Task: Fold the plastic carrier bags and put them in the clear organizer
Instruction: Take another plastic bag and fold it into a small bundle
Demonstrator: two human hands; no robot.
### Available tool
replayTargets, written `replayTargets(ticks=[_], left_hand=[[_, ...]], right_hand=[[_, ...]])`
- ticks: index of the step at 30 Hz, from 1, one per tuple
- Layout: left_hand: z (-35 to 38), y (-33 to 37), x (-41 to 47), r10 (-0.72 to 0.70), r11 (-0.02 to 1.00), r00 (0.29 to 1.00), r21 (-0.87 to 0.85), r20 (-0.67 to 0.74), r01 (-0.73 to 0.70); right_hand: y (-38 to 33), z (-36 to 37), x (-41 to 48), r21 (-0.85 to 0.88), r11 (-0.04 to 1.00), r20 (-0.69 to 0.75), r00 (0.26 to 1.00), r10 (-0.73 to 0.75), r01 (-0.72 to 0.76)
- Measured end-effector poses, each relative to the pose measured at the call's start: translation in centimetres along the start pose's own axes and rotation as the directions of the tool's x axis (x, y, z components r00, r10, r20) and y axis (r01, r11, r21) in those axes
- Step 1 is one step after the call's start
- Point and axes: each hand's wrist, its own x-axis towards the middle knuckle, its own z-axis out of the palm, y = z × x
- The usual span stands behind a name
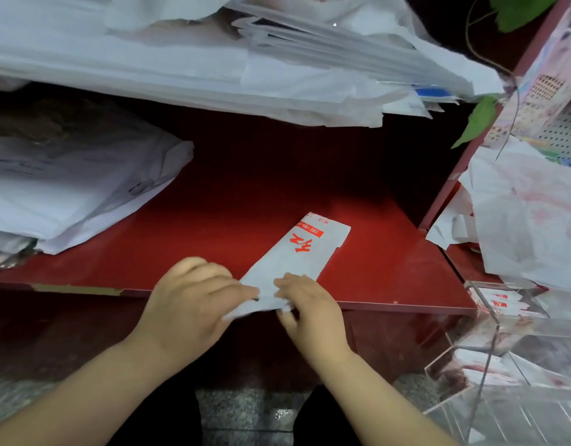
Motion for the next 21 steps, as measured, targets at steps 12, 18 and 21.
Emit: replayTargets(ticks=[12,18,21], left_hand=[[4.8,0.8,4.7,-0.485,0.243,0.686,-0.670,0.542,0.701],[6.3,1.0,5.0,-0.732,0.336,0.588,-0.568,0.345,0.751],[6.5,1.4,4.6,-0.742,0.373,0.593,-0.542,0.313,0.753]], right_hand=[[0.9,-4.1,2.8,0.503,0.564,0.270,0.739,0.617,-0.655],[2.8,-4.5,5.2,0.410,0.353,0.381,0.510,0.772,-0.841],[3.5,-4.1,6.3,0.301,0.360,0.409,0.461,0.788,-0.883]])
